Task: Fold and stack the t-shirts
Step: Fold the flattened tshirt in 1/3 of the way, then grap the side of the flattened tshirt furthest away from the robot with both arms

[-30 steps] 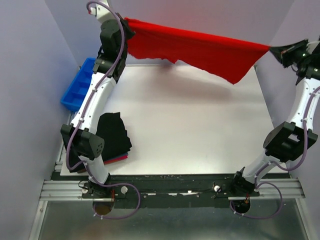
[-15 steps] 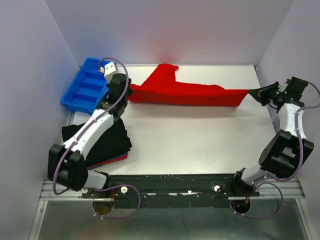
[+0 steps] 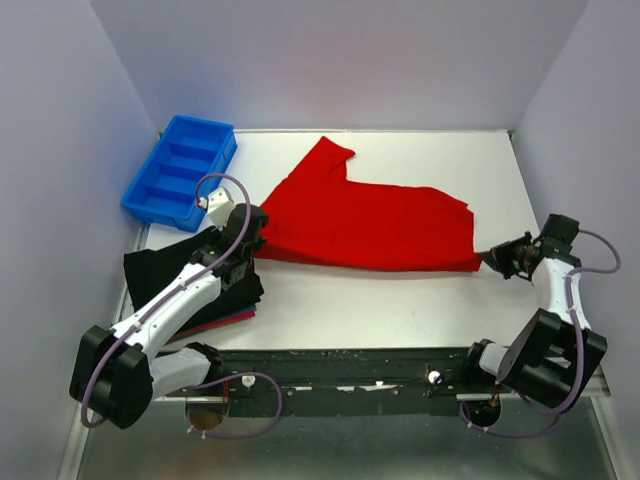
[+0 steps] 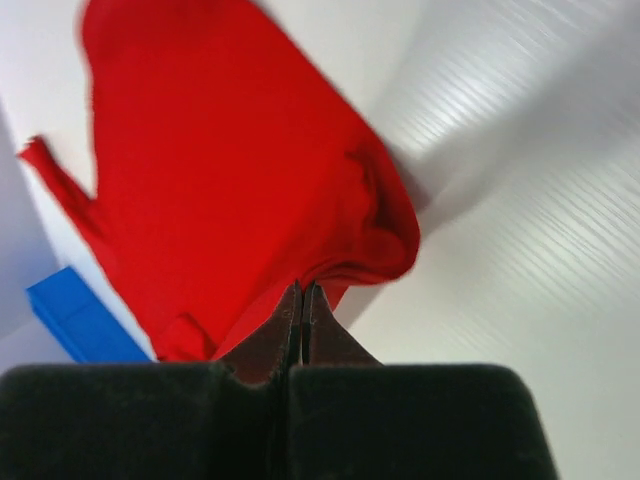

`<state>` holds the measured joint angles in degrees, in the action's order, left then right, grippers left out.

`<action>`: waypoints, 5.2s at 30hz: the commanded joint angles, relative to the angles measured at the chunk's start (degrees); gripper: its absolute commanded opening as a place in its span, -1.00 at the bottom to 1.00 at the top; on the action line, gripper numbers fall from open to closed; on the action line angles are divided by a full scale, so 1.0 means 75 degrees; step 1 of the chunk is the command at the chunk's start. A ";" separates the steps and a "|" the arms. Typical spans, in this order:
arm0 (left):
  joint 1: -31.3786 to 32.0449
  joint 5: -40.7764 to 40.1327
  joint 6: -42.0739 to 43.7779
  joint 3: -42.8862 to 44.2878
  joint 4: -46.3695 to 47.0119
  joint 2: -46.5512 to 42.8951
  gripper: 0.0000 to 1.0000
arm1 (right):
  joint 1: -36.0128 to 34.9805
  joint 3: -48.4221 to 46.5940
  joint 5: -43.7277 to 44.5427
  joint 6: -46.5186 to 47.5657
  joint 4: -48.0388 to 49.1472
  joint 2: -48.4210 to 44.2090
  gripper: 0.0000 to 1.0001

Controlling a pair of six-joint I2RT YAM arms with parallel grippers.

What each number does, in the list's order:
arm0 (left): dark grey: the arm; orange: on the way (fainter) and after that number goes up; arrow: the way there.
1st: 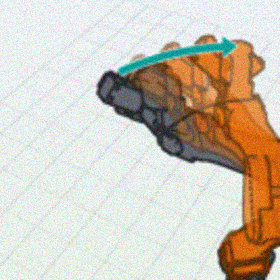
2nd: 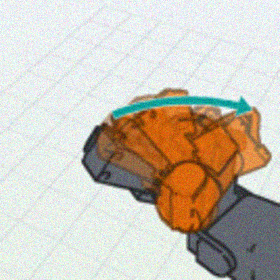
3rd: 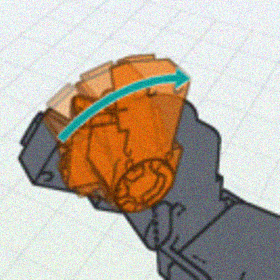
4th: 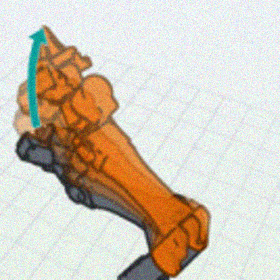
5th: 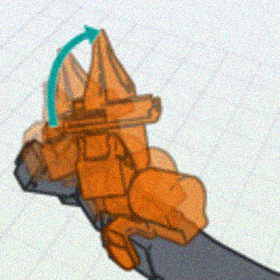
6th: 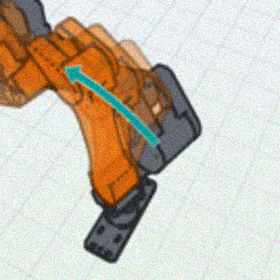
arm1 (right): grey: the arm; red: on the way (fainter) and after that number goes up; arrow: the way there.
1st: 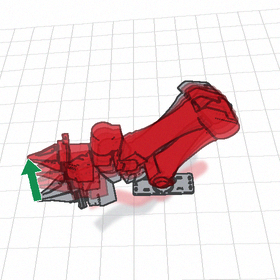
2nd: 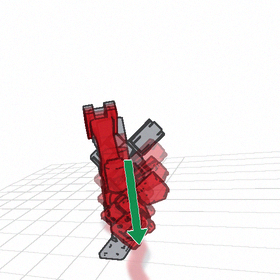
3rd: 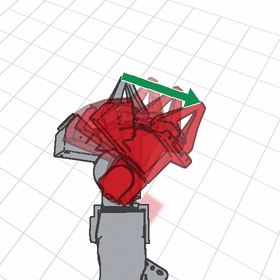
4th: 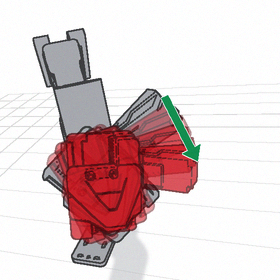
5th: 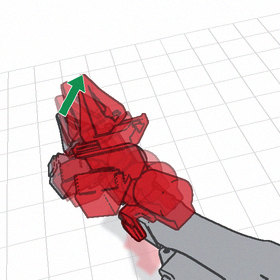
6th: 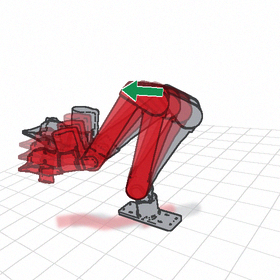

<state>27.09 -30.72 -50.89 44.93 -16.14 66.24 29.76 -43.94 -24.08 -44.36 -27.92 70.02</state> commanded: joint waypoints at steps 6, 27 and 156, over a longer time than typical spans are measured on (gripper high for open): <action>0.0371 0.0463 -0.1089 -0.1056 -0.1304 -0.0956 -1.00 | 0.0087 0.0984 0.2294 0.0500 -0.1105 -0.1296 -0.97; 0.1403 0.0440 -0.2226 -0.0916 -0.3578 -0.1495 0.19 | 0.0356 0.1148 0.3104 0.0735 -0.1386 -0.1987 -0.07; -0.1960 0.5256 0.1501 1.1553 -0.1352 1.0528 0.82 | -0.2644 -0.6375 0.3491 0.1262 -0.0683 0.6719 -0.15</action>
<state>12.64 6.81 -39.07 130.87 -28.10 146.12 10.20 -89.21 -1.08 -35.88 -31.22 118.87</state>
